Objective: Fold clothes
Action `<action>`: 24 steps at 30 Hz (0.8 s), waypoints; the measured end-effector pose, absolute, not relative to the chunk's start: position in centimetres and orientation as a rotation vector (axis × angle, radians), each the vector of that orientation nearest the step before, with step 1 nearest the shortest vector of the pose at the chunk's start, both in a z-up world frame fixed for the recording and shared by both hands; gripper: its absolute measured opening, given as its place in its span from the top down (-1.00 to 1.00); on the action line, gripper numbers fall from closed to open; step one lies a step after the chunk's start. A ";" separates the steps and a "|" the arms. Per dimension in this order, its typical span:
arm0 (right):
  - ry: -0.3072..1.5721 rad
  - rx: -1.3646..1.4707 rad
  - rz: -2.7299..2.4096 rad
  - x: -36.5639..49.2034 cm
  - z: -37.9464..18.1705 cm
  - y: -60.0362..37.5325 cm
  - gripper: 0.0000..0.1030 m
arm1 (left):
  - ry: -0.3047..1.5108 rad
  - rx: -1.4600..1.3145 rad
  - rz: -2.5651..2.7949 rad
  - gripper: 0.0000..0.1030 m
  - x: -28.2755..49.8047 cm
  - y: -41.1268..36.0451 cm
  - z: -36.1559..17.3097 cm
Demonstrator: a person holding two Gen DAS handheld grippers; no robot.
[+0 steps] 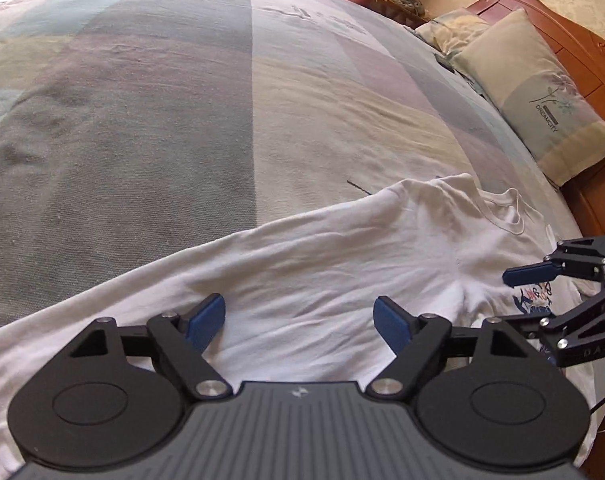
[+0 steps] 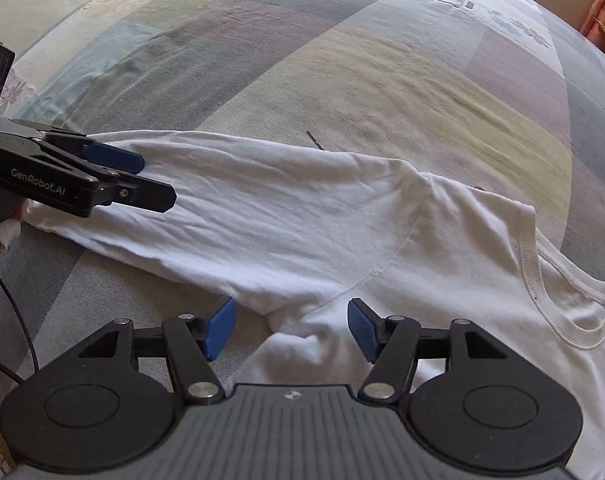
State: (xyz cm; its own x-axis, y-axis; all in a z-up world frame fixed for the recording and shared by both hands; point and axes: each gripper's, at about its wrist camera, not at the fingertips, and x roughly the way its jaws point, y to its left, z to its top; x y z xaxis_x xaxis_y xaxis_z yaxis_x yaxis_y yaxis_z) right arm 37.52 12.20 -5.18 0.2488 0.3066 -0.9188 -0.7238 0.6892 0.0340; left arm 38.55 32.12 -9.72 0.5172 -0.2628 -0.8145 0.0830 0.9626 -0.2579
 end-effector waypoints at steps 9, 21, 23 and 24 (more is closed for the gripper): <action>1.081 -0.379 0.546 37.9 -5.6 5.1 -0.45 | 0.987 0.101 -0.092 -0.57 36.1 28.9 -7.2; 1.046 -0.374 0.884 33.0 -8.2 10.8 -0.68 | 0.967 0.033 -0.088 -0.58 38.4 22.3 -6.6; 0.992 -0.366 0.932 32.2 -6.9 8.9 -0.68 | 0.966 0.012 -0.133 -0.58 38.9 21.4 -6.0; 0.996 -0.350 0.917 32.5 -6.6 7.8 -0.69 | 0.963 0.003 -0.161 -0.58 39.2 20.7 -5.7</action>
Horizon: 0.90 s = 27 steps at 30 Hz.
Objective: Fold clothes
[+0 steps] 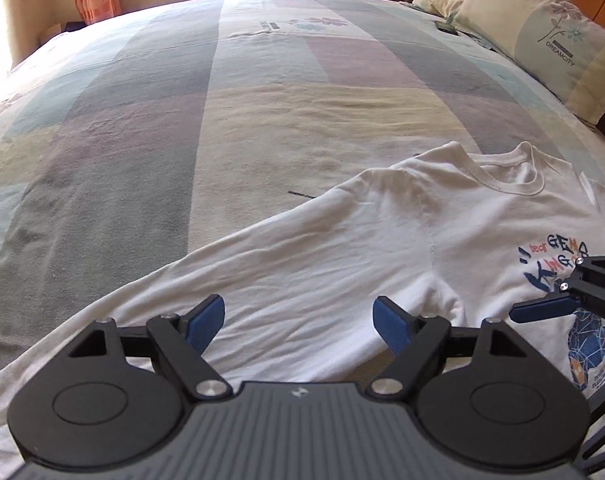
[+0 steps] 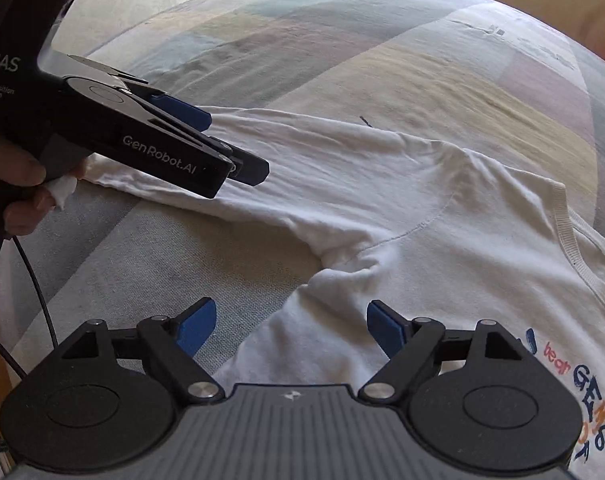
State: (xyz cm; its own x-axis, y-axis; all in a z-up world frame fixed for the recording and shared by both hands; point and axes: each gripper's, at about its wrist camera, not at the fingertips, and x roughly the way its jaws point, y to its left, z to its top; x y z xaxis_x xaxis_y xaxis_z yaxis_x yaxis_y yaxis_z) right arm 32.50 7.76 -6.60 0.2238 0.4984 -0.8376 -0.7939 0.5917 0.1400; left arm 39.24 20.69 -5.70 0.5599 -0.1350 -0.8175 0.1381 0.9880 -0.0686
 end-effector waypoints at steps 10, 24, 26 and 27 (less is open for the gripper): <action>1.010 -0.352 0.419 37.2 -7.8 -8.1 -0.70 | 0.950 -0.126 -0.460 -0.59 48.2 9.4 -8.4; 0.943 -0.266 0.315 40.8 -7.8 -13.0 -0.76 | 0.895 -0.045 -0.265 -0.57 52.5 10.7 -6.7; 0.905 -0.274 0.314 42.3 -6.9 -13.2 -0.86 | 0.920 -0.051 -0.328 -0.62 50.3 10.5 -6.1; 0.900 -0.271 0.318 43.1 -6.7 -13.4 -0.95 | 0.947 -0.049 -0.358 -0.62 49.1 10.3 -6.3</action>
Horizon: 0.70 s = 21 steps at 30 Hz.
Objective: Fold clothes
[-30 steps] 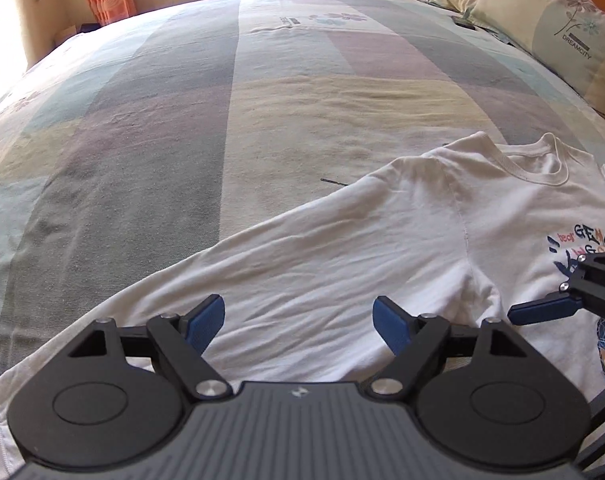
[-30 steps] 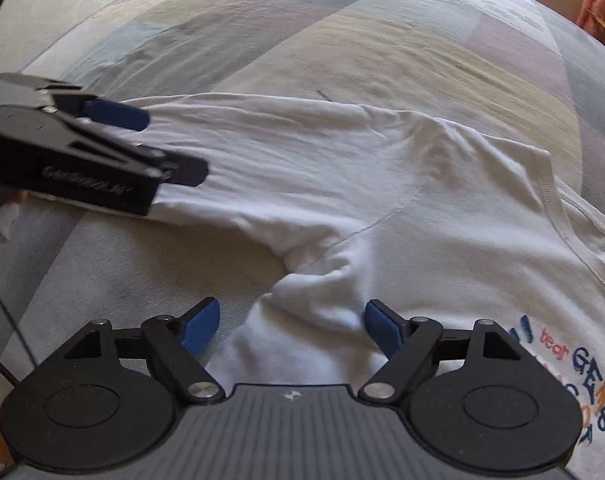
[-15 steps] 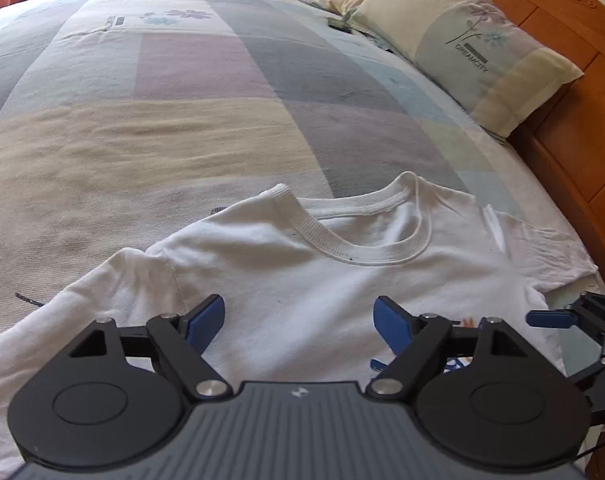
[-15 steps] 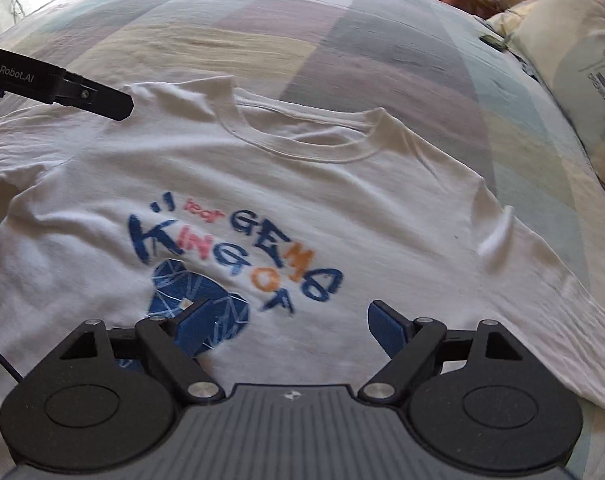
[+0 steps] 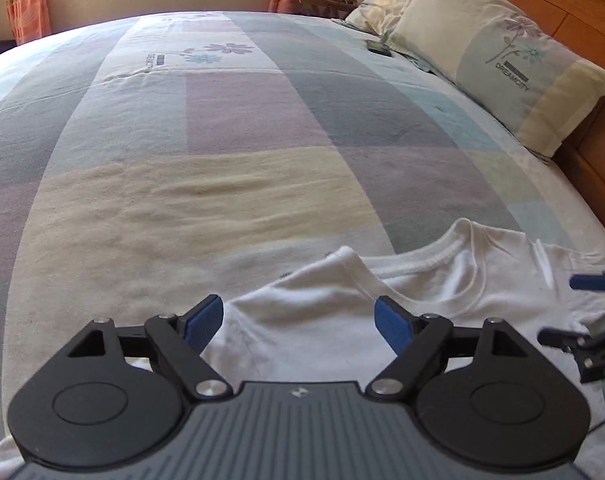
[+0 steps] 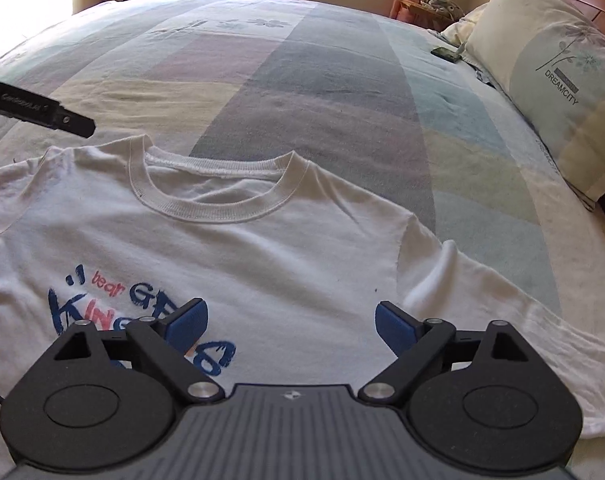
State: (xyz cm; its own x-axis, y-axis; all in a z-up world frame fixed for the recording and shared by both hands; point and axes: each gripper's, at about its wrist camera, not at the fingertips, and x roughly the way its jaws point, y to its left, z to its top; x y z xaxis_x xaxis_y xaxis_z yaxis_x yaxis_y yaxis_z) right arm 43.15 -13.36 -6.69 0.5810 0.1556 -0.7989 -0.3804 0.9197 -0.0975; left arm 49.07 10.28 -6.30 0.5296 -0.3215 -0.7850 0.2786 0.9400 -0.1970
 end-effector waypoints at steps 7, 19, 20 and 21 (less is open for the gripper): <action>0.962 -0.247 0.293 47.6 -9.8 -14.4 -0.98 | 0.988 0.081 -0.280 -0.69 46.6 9.7 -10.8; 0.978 -0.115 0.209 55.0 -9.7 -14.3 -1.00 | 0.898 0.052 -0.240 -0.73 50.9 9.4 -7.8; 0.968 -0.128 0.223 54.2 -8.9 -14.2 -1.00 | 0.894 0.027 -0.292 -0.73 50.5 8.9 -7.1; 0.950 -0.140 0.254 53.0 -8.1 -14.2 -1.00 | 0.897 -0.006 -0.352 -0.73 50.3 8.1 -6.8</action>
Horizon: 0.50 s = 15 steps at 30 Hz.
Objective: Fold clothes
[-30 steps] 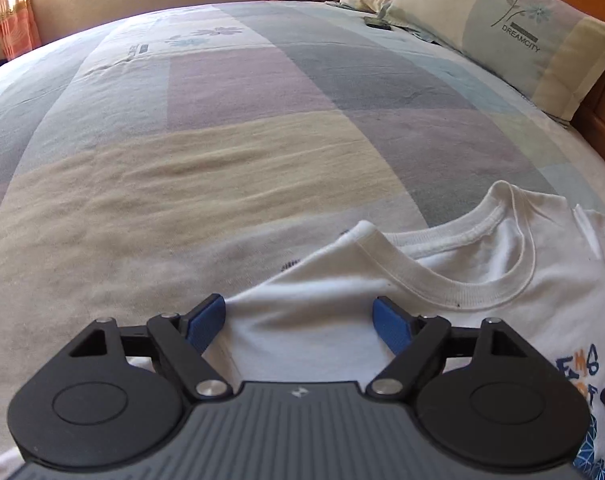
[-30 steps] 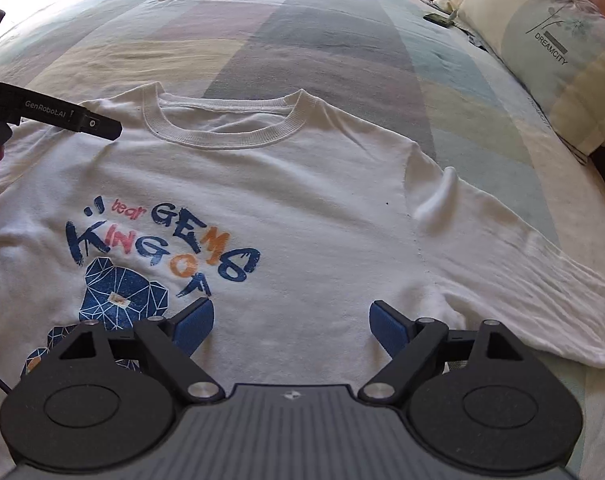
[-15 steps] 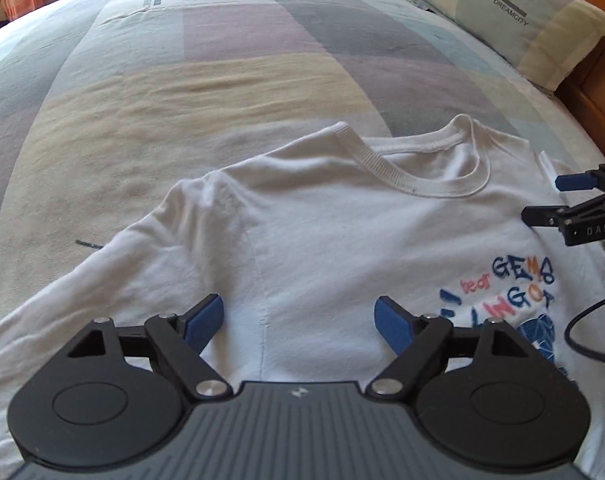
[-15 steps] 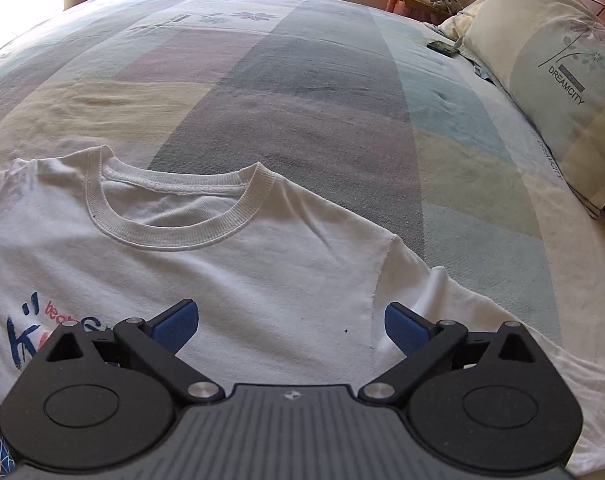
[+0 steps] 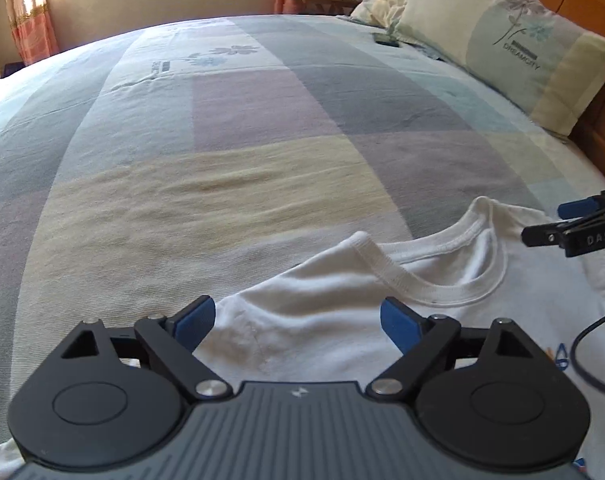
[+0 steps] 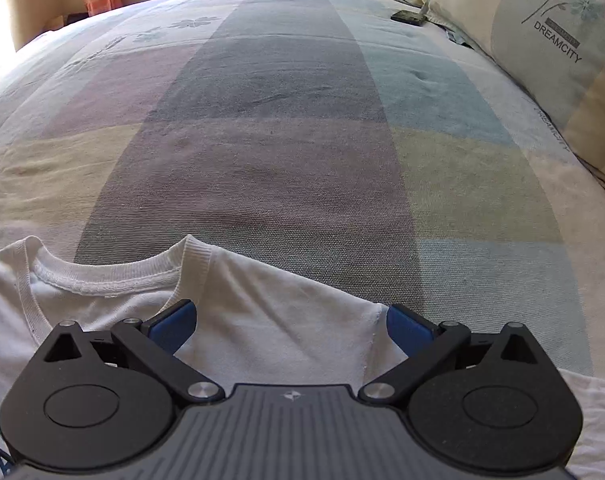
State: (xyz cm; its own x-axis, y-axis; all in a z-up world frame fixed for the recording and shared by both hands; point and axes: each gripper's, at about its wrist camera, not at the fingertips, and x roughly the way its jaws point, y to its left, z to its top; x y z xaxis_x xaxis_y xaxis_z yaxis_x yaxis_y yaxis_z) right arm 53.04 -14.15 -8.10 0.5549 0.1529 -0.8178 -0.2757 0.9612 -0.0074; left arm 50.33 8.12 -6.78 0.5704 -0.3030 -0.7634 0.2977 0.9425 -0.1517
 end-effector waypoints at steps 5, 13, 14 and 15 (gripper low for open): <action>0.958 -0.199 0.330 47.0 -7.2 -14.7 -1.00 | 0.963 -0.192 -0.604 -0.73 51.6 3.7 -7.5; 1.015 -0.150 0.292 41.5 -8.5 -15.7 -1.00 | 0.989 -0.058 -0.513 -0.72 55.5 -0.5 -10.8; 1.014 -0.131 0.282 41.4 -8.6 -15.9 -1.00 | 0.987 -0.045 -0.506 -0.76 55.9 -0.6 -10.6; 1.016 -0.111 0.275 41.5 -8.6 -16.1 -1.00 | 0.985 -0.032 -0.498 -0.76 56.2 -0.8 -10.4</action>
State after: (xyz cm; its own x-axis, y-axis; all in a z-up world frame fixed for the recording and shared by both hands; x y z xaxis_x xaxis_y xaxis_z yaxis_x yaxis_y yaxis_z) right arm 41.53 -16.11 -8.63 0.4962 0.1749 -0.8504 -0.2774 0.9601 0.0357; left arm 56.21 -0.76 -10.36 0.4500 -0.4169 -0.7898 0.3887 0.8876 -0.2471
